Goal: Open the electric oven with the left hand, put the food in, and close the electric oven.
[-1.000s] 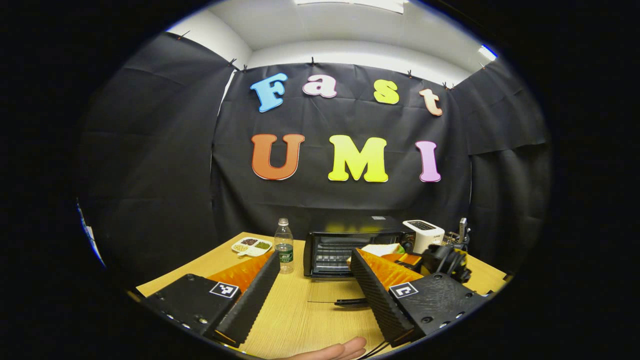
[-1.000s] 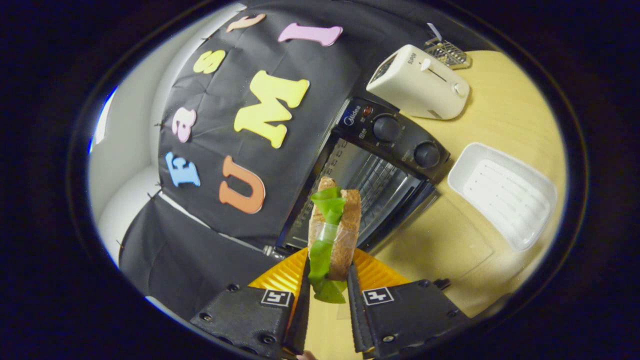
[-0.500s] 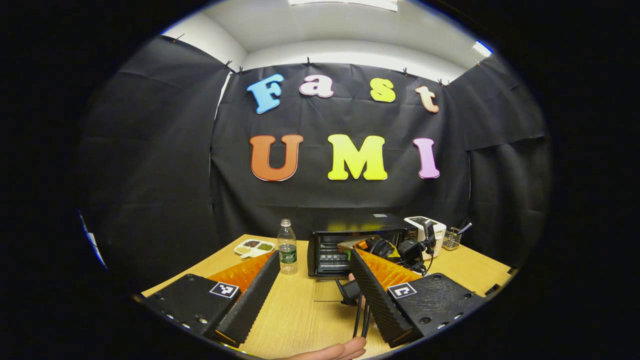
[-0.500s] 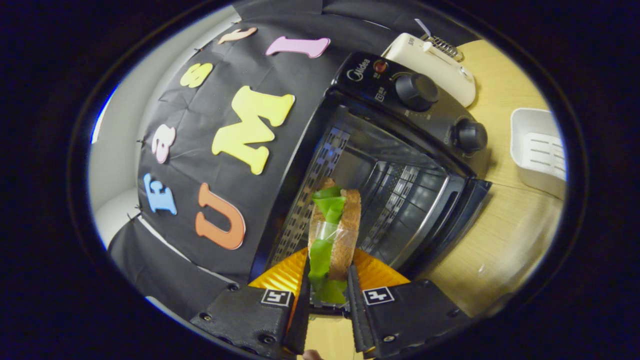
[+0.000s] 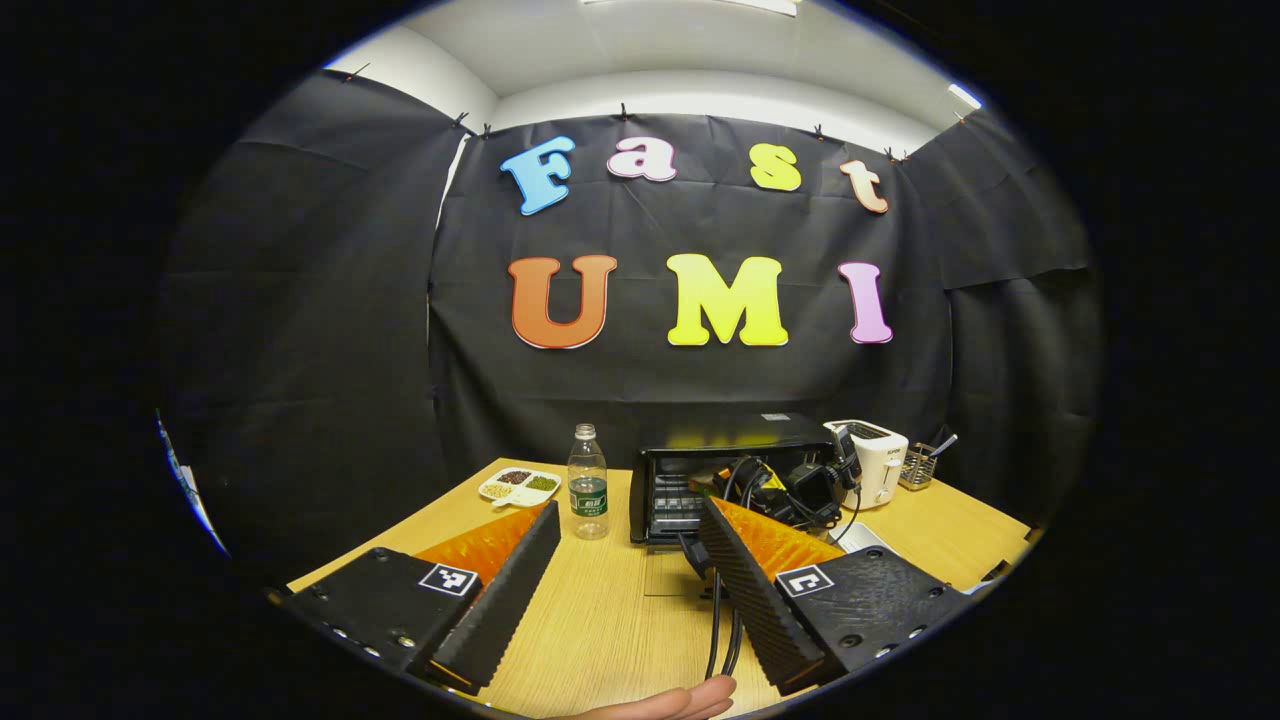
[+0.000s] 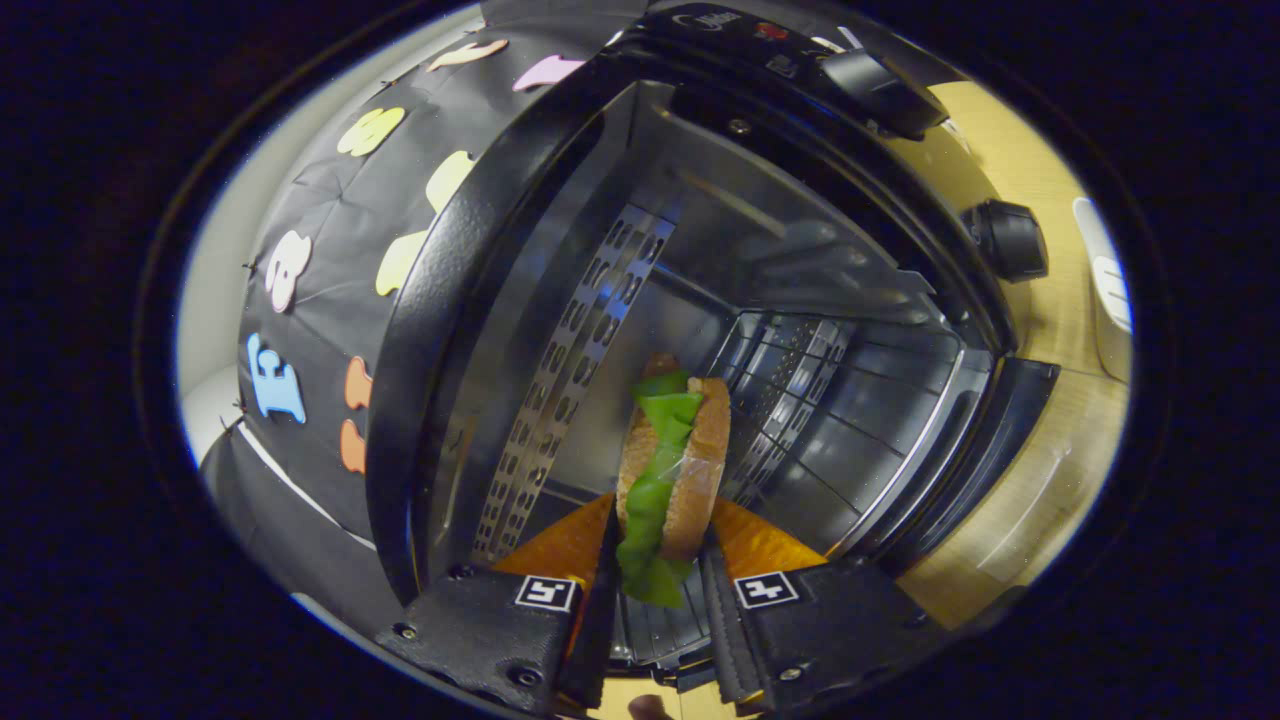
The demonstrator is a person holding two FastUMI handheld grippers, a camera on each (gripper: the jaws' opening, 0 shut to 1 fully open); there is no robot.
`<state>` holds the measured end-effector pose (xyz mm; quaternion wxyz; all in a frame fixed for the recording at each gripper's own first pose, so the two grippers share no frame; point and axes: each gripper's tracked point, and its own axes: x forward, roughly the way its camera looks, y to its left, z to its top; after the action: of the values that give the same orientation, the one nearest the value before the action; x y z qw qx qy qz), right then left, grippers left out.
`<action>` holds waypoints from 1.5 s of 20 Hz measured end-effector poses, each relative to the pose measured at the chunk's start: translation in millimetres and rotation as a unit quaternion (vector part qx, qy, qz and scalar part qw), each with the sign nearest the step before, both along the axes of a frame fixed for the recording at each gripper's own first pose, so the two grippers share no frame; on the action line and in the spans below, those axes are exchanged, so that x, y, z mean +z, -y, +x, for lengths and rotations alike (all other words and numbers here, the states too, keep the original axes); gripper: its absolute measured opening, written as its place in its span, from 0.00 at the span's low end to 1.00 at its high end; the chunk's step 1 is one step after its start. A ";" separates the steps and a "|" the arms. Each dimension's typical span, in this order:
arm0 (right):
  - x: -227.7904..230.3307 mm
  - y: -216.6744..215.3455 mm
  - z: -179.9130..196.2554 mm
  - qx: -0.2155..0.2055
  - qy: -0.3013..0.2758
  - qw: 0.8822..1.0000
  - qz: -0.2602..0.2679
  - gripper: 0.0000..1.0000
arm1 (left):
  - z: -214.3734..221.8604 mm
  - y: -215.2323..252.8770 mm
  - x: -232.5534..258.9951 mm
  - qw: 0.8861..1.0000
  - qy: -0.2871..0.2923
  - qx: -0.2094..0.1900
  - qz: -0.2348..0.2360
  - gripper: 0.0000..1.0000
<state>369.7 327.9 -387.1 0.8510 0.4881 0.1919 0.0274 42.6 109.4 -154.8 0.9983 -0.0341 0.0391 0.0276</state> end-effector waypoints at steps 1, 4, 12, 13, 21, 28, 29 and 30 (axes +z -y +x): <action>0.9 -0.7 -0.1 0.002 0.000 1.000 -0.008 0.45 | -0.5 -1.0 -2.4 1.000 -0.004 0.002 0.000 0.93; 1.0 -5.2 -1.9 0.012 -0.006 0.999 -0.039 0.34 | -1.0 -3.5 -2.5 1.000 -0.007 0.006 -0.005 0.93; 2.0 -27.3 -14.1 0.128 -0.024 0.962 -0.239 0.68 | -9.2 -6.4 -5.4 1.000 -0.011 0.012 -0.016 0.93; 1.7 -27.6 -18.7 0.143 -0.029 0.955 -0.257 0.82 | -10.8 -7.1 -5.8 1.000 -0.013 0.014 -0.017 0.93; -1.6 -24.4 -58.2 0.266 -0.057 0.855 -0.442 1.00 | -36.2 -11.4 7.8 1.000 -0.003 0.029 -0.011 0.93; -2.2 -18.6 -101.6 0.353 -0.069 0.832 -0.422 1.00 | -48.9 -0.2 12.9 1.000 0.002 0.024 -0.009 0.93; 3.8 -12.7 -103.0 0.348 -0.060 0.833 -0.425 1.00 | -49.7 1.4 12.9 1.000 0.000 0.022 -0.009 0.93; 12.0 -5.6 -105.9 0.343 -0.052 0.835 -0.427 1.00 | -49.4 0.9 12.5 1.000 0.000 0.023 -0.009 0.93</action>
<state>263.7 333.4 -375.1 0.8999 -0.0205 0.3832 0.2074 -6.8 108.5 -142.2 0.9970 -0.0440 0.0387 0.0499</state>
